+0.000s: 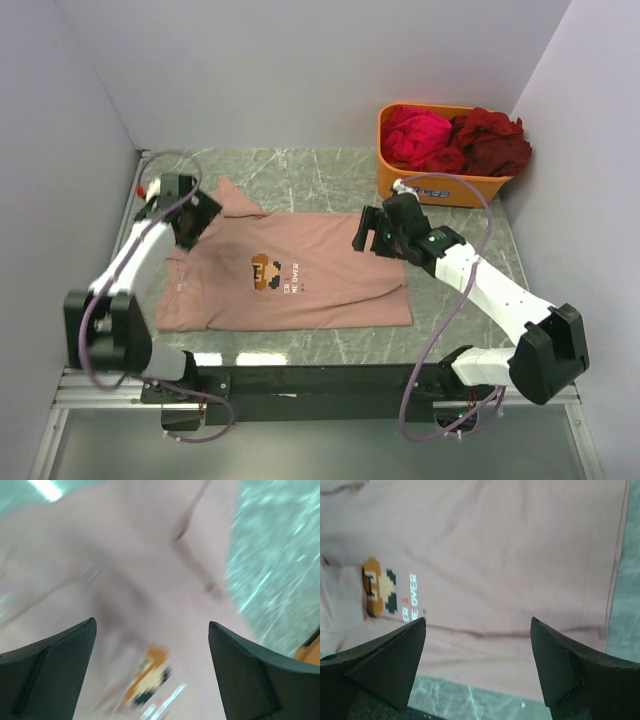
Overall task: Fold and stack the t-shirts
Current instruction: Fold the tshirt
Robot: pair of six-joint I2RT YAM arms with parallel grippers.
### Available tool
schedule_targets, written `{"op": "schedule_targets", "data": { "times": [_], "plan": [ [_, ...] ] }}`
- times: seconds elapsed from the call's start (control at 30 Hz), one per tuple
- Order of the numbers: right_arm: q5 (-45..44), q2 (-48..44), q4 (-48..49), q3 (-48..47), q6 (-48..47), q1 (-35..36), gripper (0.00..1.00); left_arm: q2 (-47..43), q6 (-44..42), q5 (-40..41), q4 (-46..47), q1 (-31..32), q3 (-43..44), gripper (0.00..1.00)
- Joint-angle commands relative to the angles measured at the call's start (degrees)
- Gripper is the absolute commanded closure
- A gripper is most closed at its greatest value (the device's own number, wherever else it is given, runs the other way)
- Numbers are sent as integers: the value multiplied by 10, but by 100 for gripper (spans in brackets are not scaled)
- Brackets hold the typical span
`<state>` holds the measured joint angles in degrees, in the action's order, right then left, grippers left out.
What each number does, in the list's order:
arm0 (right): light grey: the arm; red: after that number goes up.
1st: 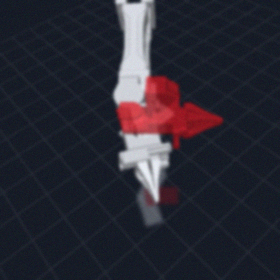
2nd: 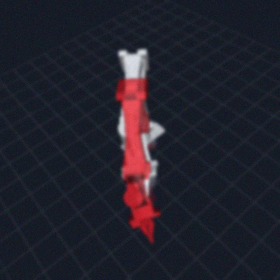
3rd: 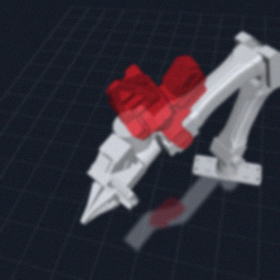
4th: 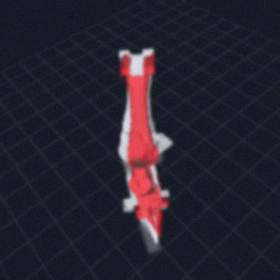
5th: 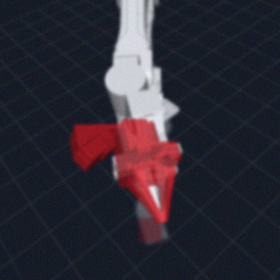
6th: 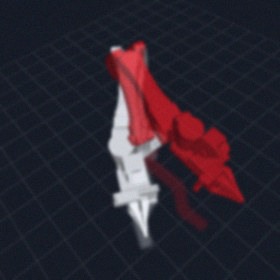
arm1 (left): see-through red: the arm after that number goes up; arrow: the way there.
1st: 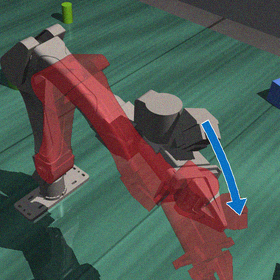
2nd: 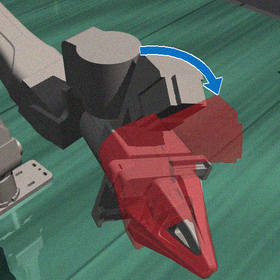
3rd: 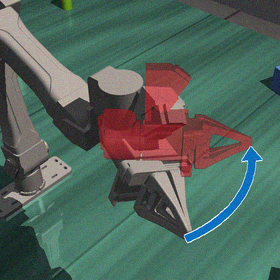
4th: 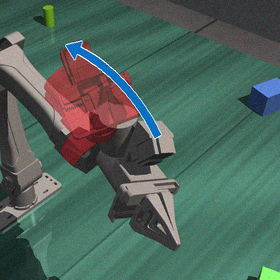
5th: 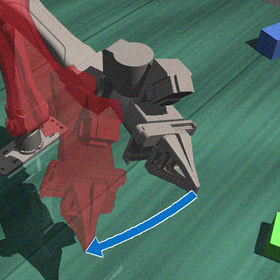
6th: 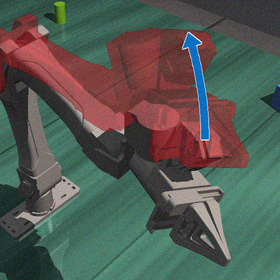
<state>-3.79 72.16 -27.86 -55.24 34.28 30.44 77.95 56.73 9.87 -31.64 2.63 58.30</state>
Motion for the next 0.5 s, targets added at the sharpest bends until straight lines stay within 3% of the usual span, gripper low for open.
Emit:
{"op": "schedule_targets", "data": {
  "times": [0.0, 0.2, 0.33, 0.47],
  "plan": [
    [-23, 37, 25, -42, -28, -16, 9, 98, -35, -21, 64, -10, 85, 0],
    [-20, 62, 29, -60, -49, -27, 9, 317, -81, -20, 81, -15, 292, 0],
    [-7, 64, 32, -47, -59, -35, 9, 460, -130, -26, 79, -20, 456, 12],
    [13, 66, 42, -28, -61, -41, 9, 538, -153, -52, 93, -25, 547, 20]
  ]
}}
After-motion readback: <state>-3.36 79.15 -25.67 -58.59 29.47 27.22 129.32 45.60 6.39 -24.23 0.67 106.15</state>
